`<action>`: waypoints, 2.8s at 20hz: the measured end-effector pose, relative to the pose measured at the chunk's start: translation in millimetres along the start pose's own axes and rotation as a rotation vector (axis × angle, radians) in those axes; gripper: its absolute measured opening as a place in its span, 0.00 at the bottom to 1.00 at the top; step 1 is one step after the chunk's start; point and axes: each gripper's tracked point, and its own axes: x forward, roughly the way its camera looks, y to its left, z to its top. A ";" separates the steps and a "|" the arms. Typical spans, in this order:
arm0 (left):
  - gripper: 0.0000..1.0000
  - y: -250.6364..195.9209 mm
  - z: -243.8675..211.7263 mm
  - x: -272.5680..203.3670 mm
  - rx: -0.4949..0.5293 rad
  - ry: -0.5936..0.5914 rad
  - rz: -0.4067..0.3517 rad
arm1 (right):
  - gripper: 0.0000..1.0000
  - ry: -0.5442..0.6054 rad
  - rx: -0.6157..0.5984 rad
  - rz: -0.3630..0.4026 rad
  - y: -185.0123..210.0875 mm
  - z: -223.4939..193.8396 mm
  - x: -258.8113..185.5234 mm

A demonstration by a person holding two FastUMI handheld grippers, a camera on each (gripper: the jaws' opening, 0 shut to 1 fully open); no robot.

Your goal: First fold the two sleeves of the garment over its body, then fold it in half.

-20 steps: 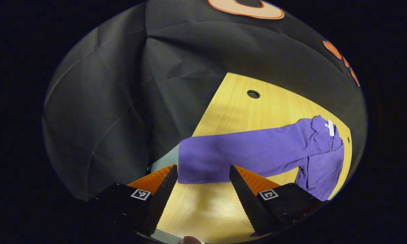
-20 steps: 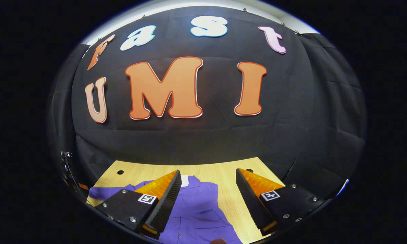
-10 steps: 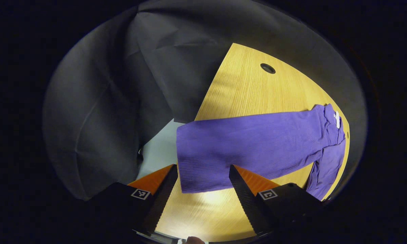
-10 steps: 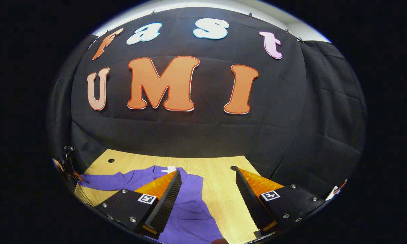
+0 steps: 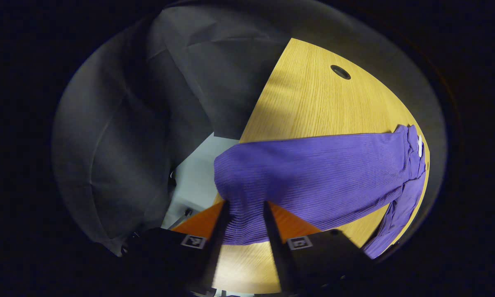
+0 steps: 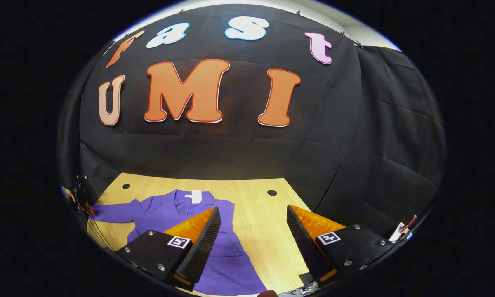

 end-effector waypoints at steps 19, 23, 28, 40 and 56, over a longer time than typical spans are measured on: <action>0.09 -262.0 40.8 -249.6 0.345 -0.331 -0.203 | 0.95 -0.073 0.049 0.071 -90.3 11.6 36.1; 0.10 -384.7 15.5 -274.7 0.508 -0.335 -0.258 | 1.00 -0.075 0.082 0.079 -110.7 -0.6 41.7; 0.10 -499.7 -15.9 -274.7 0.646 -0.301 -0.290 | 0.96 -0.048 0.124 0.089 -131.9 -22.8 46.7; 0.62 -655.7 -71.3 -261.6 0.713 -0.443 -0.498 | 0.95 0.006 0.159 0.127 -160.2 -46.8 65.6; 0.94 -396.9 -104.2 -511.1 0.258 -1.489 -0.246 | 0.95 -0.450 0.029 0.332 -28.6 81.8 38.5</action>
